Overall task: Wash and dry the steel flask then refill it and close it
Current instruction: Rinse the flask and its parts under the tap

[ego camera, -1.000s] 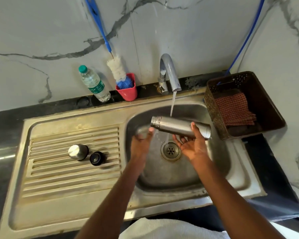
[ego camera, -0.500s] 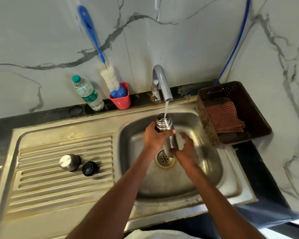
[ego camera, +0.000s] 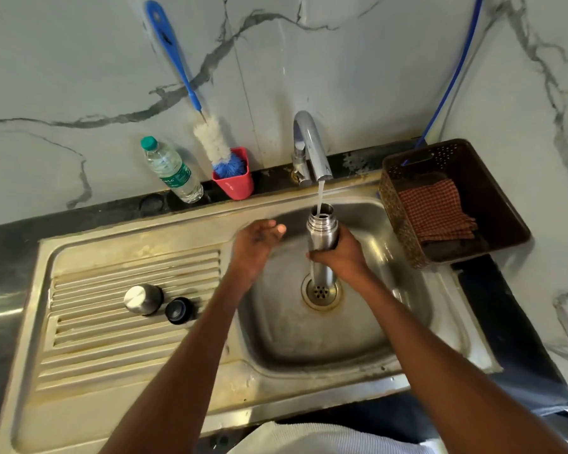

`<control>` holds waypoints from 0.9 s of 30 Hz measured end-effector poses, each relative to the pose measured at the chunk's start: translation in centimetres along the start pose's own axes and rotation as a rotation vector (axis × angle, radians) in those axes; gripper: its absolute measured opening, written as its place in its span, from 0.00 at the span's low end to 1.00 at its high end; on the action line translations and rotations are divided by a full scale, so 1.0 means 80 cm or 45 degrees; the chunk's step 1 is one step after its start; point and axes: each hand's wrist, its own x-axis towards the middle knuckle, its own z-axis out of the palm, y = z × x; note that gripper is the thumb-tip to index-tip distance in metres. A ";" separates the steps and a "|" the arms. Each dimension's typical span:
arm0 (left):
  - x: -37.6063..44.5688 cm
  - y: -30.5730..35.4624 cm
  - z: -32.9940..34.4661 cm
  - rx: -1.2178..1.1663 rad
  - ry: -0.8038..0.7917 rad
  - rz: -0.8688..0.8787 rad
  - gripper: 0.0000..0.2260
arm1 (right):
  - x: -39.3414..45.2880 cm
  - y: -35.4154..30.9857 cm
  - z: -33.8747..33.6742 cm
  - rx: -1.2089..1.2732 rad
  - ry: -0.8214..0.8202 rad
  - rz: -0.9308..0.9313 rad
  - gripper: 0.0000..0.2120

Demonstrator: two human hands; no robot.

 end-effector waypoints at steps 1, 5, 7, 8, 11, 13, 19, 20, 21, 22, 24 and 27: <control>0.000 -0.005 -0.005 0.011 0.032 -0.001 0.11 | 0.004 -0.002 -0.001 -0.011 -0.047 -0.023 0.37; -0.007 -0.008 -0.015 0.028 0.079 -0.008 0.12 | 0.018 -0.005 -0.007 0.058 0.014 -0.020 0.38; -0.010 -0.008 -0.014 0.039 0.061 0.009 0.09 | 0.023 -0.005 -0.009 0.049 -0.075 -0.063 0.39; -0.010 -0.011 -0.014 0.042 0.047 0.006 0.05 | 0.024 -0.002 -0.009 0.031 -0.134 -0.084 0.39; -0.012 -0.016 -0.021 0.028 0.063 0.016 0.05 | 0.028 -0.002 -0.011 0.063 -0.087 -0.041 0.39; -0.013 -0.017 -0.025 0.032 0.075 -0.003 0.08 | 0.031 -0.004 -0.013 0.053 -0.149 -0.058 0.39; -0.007 -0.009 -0.031 0.050 0.147 -0.002 0.09 | 0.019 0.000 -0.008 0.009 -0.280 -0.018 0.38; -0.002 -0.006 -0.028 0.074 0.136 -0.001 0.10 | 0.015 0.001 -0.006 -0.011 -0.335 -0.023 0.38; 0.003 0.001 -0.025 0.099 0.123 0.008 0.11 | 0.009 0.005 -0.005 0.029 -0.353 0.003 0.37; 0.008 0.009 -0.021 0.113 0.122 0.026 0.13 | 0.001 0.010 -0.007 0.126 -0.335 0.054 0.34; 0.021 0.031 -0.012 0.121 0.122 0.082 0.15 | -0.014 0.018 -0.014 0.371 -0.265 0.260 0.27; 0.038 0.065 0.007 0.109 0.023 0.146 0.16 | -0.032 0.035 -0.014 0.849 -0.307 0.730 0.26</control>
